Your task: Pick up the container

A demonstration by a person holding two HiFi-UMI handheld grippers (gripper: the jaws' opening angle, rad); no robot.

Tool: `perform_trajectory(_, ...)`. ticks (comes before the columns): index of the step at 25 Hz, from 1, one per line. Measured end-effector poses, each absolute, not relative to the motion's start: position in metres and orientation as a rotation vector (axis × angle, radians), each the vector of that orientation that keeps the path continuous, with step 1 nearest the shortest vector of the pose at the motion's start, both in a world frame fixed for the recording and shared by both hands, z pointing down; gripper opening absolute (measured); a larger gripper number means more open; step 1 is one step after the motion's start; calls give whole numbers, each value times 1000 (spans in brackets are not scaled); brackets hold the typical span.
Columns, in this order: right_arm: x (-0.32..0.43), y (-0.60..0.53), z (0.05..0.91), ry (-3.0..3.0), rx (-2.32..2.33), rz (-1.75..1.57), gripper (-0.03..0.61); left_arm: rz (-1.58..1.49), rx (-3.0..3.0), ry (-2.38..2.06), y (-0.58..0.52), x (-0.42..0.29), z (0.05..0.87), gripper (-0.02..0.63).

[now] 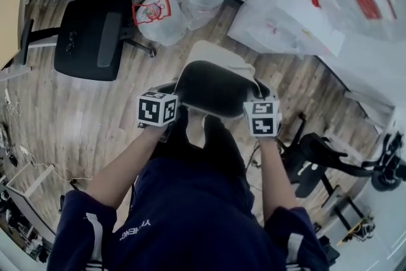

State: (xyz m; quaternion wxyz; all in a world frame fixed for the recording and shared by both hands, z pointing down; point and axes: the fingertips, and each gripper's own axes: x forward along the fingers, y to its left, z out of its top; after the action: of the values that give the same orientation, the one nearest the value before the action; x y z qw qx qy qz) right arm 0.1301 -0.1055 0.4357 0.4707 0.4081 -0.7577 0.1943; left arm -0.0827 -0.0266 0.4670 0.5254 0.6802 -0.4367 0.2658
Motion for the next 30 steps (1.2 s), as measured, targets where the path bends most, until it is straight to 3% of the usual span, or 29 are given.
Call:
perform_trajectory(10,125,-91,371,-1896,1046,438,55,587,1669,-1084,-13,-89,401,116)
perform_trajectory(30,128,-93,357,-1896,1071,421,54,564,1671,-1077,-14,-86,386,118)
